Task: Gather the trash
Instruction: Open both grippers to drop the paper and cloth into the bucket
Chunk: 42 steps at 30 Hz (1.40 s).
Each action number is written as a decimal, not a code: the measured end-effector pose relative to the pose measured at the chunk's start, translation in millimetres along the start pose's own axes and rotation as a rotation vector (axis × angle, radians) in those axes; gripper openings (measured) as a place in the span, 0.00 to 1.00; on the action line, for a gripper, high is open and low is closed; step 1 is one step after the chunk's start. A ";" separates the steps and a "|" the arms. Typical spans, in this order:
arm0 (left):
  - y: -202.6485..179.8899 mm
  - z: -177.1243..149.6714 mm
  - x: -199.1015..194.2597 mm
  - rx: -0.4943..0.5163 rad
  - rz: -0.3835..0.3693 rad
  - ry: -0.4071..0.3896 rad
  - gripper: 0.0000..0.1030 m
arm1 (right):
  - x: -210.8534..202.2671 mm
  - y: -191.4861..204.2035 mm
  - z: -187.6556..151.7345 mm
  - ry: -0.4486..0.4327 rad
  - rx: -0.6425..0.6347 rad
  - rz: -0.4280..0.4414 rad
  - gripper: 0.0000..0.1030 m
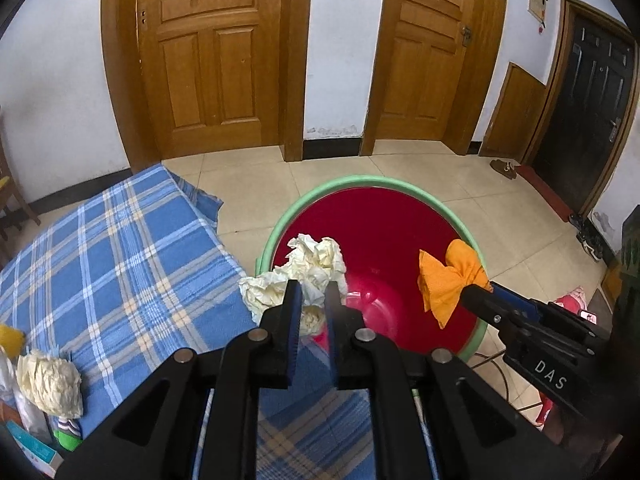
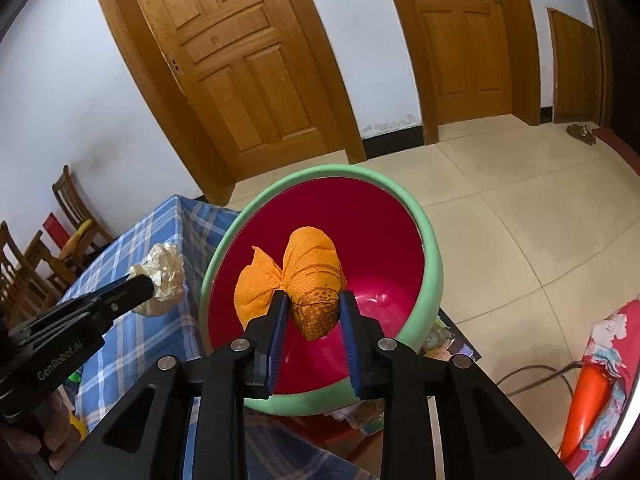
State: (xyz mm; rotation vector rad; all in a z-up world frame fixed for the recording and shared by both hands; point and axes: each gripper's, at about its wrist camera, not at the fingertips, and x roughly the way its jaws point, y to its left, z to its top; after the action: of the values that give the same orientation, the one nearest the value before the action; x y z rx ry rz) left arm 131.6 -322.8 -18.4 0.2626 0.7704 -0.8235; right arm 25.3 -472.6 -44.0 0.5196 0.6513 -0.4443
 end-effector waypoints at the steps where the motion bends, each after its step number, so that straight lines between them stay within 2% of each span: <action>1: -0.5 0.7 -0.5 -0.002 -0.003 -0.002 0.21 | -0.3 -0.3 -0.3 0.001 0.004 -0.003 0.29; 3: 1.4 1.9 -0.9 -0.015 0.005 -0.009 0.38 | -1.4 -0.1 -1.4 -0.001 0.006 -0.010 0.30; 6: 5.4 4.2 -4.9 -0.031 0.016 -0.032 0.46 | -4.2 -1.6 -1.6 -0.006 -0.007 -0.022 0.30; 8: 6.9 5.6 -8.2 -0.035 0.025 -0.036 0.47 | -6.2 -1.3 -1.6 -0.013 -0.006 -0.026 0.32; 12: 12.5 5.7 -17.1 -0.064 0.043 -0.046 0.49 | -12.3 0.6 -2.4 -0.036 -0.019 -0.024 0.52; 13: 13.5 5.4 -19.6 -0.069 0.044 -0.048 0.49 | -14.3 1.2 -2.5 -0.042 -0.022 -0.022 0.55; 26: 24.8 -6.1 -67.3 -0.098 0.092 -0.095 0.52 | -41.1 17.7 -8.8 -0.071 -0.036 0.000 0.66; 32: 40.6 -15.9 -101.7 -0.146 0.132 -0.126 0.53 | -58.0 30.1 -11.7 -0.089 -0.055 0.027 0.68; 35: 48.4 -23.0 -116.0 -0.159 0.156 -0.130 0.57 | -68.4 38.6 -14.2 -0.103 -0.071 0.042 0.69; 42: 67.0 -43.7 -145.2 -0.194 0.222 -0.124 0.58 | -79.5 57.4 -22.2 -0.093 -0.100 0.100 0.71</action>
State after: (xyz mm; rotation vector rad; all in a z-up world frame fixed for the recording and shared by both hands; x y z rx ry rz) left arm 96.1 -175.2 48.3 0.1198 0.6853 -0.5463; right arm -10.4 -396.9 11.8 0.4322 0.5529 -0.3383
